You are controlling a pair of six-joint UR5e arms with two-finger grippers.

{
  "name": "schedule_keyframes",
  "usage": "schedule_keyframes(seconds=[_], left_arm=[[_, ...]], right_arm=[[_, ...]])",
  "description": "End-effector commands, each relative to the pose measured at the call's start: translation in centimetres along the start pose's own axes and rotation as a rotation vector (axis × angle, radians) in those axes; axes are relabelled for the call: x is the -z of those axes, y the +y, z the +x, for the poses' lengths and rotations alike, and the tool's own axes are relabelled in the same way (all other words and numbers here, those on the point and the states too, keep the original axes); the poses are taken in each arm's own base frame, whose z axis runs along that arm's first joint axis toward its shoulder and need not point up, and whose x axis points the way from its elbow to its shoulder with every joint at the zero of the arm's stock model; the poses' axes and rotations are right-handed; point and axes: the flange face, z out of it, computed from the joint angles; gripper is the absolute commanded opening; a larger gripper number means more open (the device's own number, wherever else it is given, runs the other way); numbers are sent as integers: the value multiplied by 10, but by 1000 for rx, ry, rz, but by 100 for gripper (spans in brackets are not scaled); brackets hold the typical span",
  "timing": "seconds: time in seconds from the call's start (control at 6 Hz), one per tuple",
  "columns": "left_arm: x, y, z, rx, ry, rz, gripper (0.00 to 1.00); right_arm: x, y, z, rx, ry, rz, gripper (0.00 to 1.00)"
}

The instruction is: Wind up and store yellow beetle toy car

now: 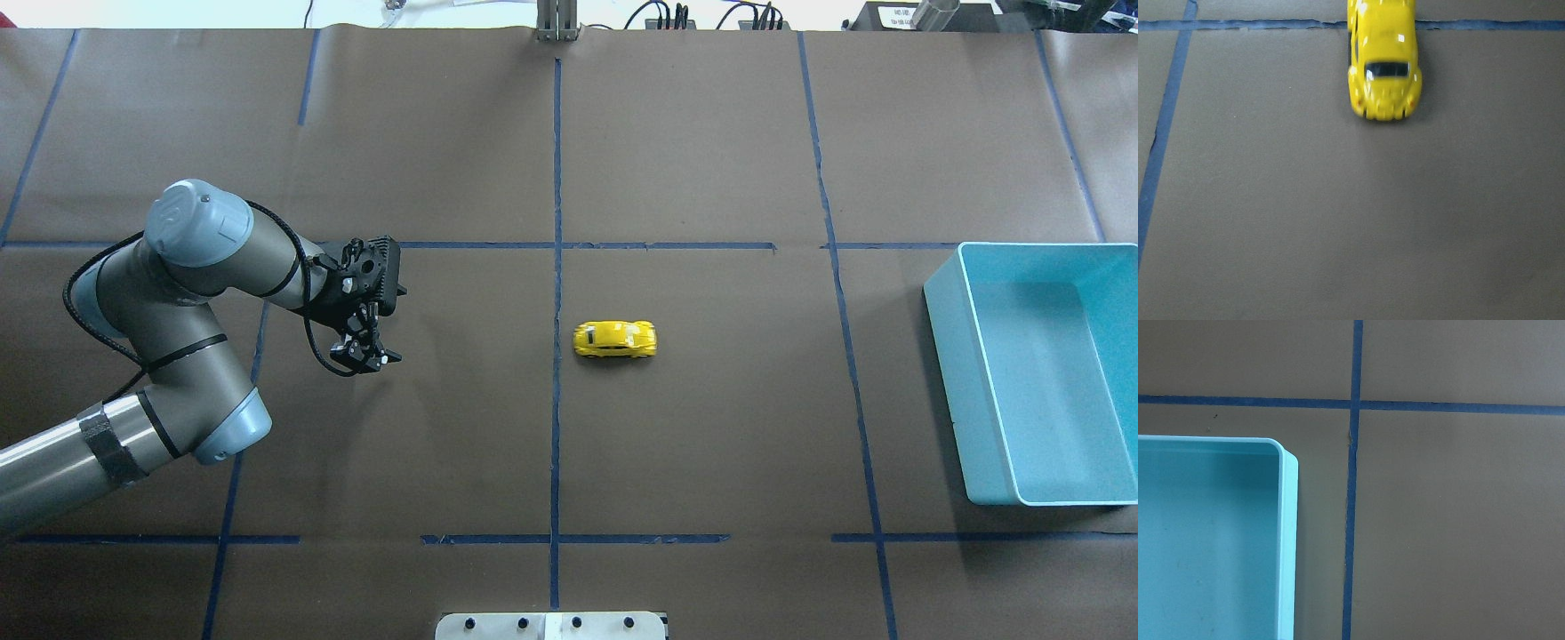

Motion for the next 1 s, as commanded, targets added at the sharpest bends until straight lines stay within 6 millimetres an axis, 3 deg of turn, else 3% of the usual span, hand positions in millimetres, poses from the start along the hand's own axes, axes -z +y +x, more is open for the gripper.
schedule_keyframes(seconds=[0.0, 0.17, 0.33, 0.67, 0.83], left_arm=[[37, 8, -28, 71, 20, -13, 100], [78, 7, -47, 157, 56, -50, 100], [115, -6, -50, 208, 45, -86, 100], [169, -20, -36, 344, 55, -203, 100], [190, 8, -29, 422, 43, -262, 100]], right_arm=[[-1, 0, 1, -3, 0, -3, 100], [-1, 0, 1, -3, 0, -3, 100], [-1, 0, 1, -3, 0, -3, 100], [0, 0, 0, 0, 0, 0, 100], [0, -1, 0, 0, 0, 0, 100]])
